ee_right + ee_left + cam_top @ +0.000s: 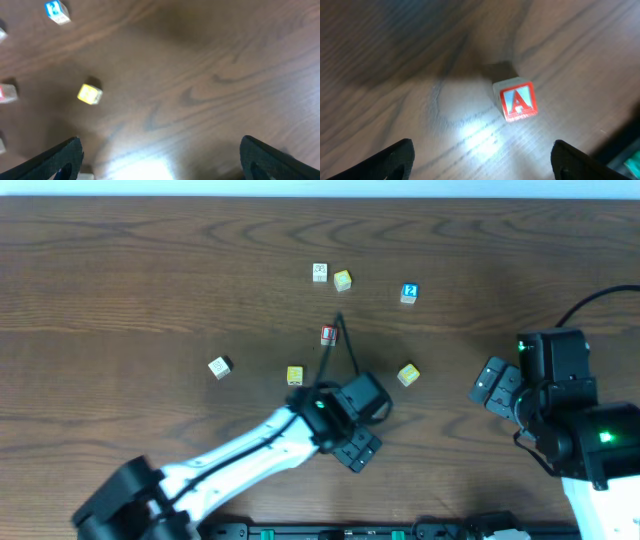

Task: Spell out Ai2
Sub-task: 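Move the left gripper to the red 'A' block near front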

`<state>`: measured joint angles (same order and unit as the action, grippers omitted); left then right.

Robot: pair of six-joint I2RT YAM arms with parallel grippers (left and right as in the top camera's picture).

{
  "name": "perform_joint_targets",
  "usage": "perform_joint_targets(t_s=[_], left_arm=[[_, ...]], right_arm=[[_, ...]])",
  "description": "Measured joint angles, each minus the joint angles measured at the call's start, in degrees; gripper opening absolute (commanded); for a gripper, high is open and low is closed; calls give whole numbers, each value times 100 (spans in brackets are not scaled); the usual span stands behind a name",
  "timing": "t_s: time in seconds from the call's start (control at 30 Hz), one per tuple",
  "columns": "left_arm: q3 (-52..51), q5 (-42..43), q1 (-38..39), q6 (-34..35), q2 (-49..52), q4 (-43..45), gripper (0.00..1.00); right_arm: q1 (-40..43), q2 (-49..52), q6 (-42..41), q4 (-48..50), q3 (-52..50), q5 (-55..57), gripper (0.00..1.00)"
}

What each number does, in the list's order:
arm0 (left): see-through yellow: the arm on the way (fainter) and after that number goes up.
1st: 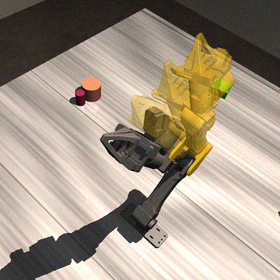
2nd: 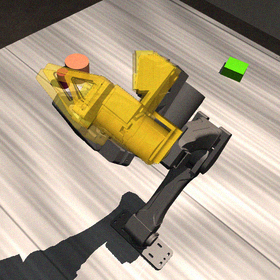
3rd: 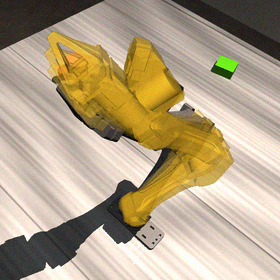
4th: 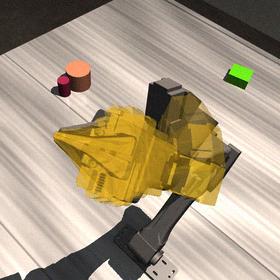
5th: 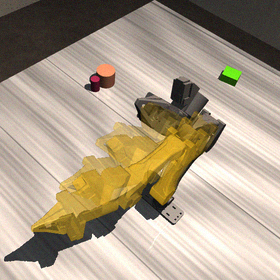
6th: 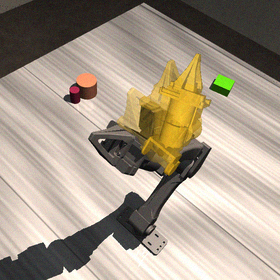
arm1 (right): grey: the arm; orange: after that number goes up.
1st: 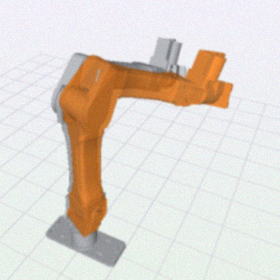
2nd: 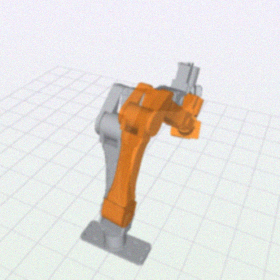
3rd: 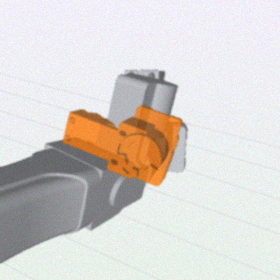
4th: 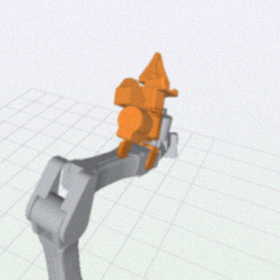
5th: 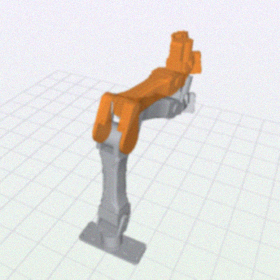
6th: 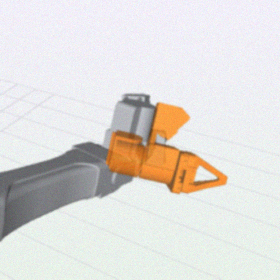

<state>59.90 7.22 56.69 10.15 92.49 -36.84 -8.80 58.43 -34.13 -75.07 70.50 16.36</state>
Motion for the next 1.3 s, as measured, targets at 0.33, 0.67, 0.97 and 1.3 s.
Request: perform_joint_targets(t_s=[0.33,0.67,0.97,1.3], left_arm=[[0,-208,129,415,1040,273,84],[70,177,131,636,1029,363,81],[417,-291,529,1963,811,577,76],[417,-1467,870,3252,820,734,76]], right_arm=[[0,-107,4,57,-2,0,99],[0,-107,4,-177,-2,9,99],[0,-107,7,-181,-2,13,99],[0,-107,9,-181,-2,15,99]])
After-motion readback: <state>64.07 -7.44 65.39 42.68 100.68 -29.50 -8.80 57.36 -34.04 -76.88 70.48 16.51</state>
